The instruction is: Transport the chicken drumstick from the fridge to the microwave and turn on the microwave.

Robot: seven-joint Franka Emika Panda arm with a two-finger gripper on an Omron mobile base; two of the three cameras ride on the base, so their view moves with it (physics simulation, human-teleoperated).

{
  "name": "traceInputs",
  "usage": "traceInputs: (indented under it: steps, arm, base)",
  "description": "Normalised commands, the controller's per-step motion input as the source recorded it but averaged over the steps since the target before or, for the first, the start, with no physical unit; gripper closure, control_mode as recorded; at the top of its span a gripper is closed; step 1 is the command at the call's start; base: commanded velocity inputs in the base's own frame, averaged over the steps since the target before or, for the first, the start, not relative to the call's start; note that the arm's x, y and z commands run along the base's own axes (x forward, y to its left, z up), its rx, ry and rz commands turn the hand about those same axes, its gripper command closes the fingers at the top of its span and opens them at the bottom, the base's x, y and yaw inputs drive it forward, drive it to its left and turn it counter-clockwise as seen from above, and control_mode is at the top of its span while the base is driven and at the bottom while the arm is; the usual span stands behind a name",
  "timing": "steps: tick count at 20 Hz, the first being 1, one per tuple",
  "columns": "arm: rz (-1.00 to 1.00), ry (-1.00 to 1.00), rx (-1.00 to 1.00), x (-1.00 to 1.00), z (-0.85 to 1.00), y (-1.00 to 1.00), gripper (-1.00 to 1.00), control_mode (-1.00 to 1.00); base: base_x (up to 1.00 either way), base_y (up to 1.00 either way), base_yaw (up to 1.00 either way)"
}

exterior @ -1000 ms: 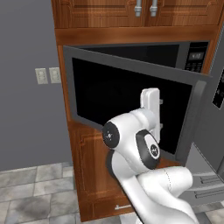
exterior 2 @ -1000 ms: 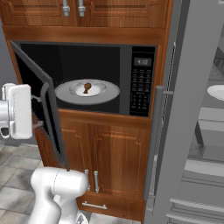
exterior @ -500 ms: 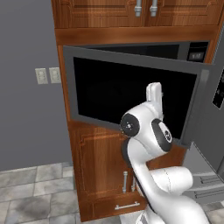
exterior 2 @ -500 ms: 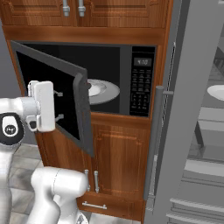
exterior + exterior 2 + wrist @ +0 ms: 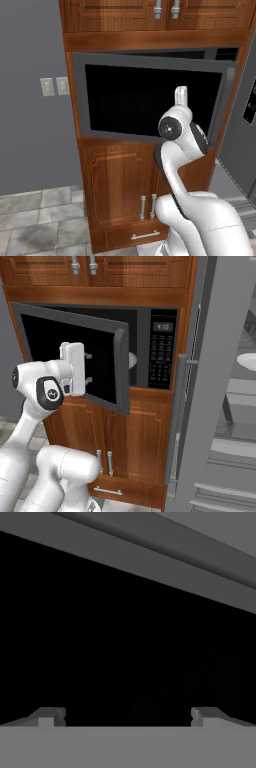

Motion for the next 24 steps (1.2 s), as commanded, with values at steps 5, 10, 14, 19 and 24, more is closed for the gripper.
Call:
traceInputs:
  steps: [5,10,14,19,24]
  arm:
    - [0.03,0.00,0.06,0.50,0.04,-0.10,-1.00,-1.00]
    - [0.02,0.00,0.03,0.38,0.07,-0.03,-1.00,-1.00]
    - [0.08,0.00,0.02,0.48,0.00,-0.05,-1.00,-1.00]
    - [0.08,0.00,0.02,0.53,0.00,-0.05,-1.00,-1.00]
    - [0.08,0.00,0.00,0.41,0.00,-0.01,-1.00,-1.00]
  base:
    - [0.00,0.00,0.00]
    - [0.00,0.00,0.00]
    - [0.00,0.00,0.00]
    - [0.00,0.00,0.00]
    - [0.00,0.00,0.00]
